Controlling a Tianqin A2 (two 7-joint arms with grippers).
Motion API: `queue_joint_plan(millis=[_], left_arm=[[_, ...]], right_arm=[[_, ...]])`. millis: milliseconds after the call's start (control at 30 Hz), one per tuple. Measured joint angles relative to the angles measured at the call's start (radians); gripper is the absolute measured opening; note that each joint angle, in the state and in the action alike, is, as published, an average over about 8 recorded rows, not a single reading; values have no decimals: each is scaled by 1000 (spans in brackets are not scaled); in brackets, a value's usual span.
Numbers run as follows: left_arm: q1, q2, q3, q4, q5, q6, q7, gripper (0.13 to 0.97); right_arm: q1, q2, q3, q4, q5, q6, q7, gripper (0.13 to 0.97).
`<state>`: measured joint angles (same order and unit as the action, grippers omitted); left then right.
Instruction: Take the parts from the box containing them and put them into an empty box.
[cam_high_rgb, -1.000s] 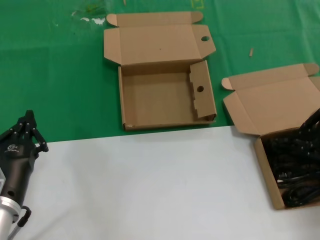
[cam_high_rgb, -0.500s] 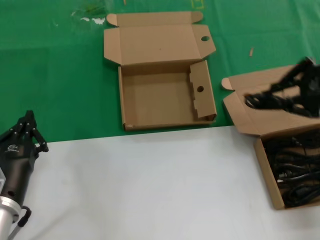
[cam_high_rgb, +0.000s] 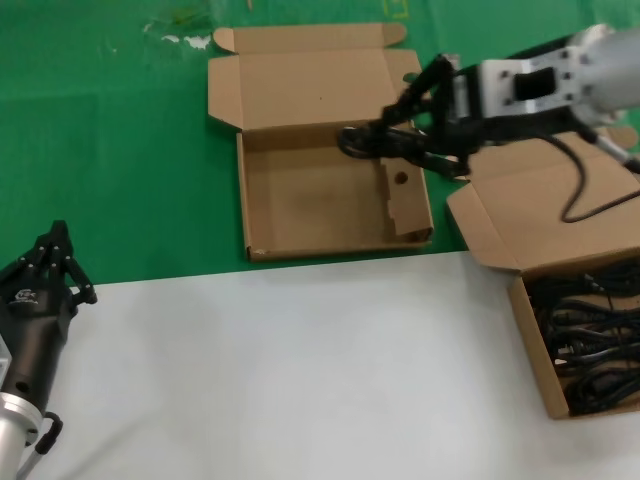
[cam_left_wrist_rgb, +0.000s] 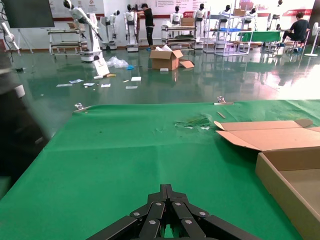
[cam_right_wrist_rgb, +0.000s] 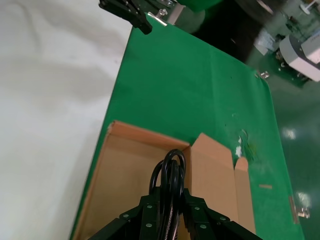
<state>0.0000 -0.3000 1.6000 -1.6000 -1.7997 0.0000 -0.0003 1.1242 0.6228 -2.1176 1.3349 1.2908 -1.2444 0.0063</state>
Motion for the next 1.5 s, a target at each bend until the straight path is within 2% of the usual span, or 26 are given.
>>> queue_joint_plan(millis=[467, 667, 833, 1100, 1367, 1500], left_arm=[[0, 0, 0, 0, 0, 0, 0, 140], [0, 0, 0, 0, 0, 0, 0, 140], [0, 0, 0, 0, 0, 0, 0, 140], [0, 0, 0, 0, 0, 0, 0, 140], [0, 0, 0, 0, 0, 0, 0, 140], [0, 0, 0, 0, 0, 0, 0, 140]], right_arm=[[24, -238, -90, -317, -63, 183, -221, 212], [23, -302, -93, -427, -53, 244, -290, 217], [17, -324, -94, -466, -45, 268, -314, 231], [1, -304, -87, -432, -34, 269, -305, 291], [-69, -208, -40, -246, 3, 254, -223, 426], [-121, -158, -8, -157, 33, 259, -190, 426]])
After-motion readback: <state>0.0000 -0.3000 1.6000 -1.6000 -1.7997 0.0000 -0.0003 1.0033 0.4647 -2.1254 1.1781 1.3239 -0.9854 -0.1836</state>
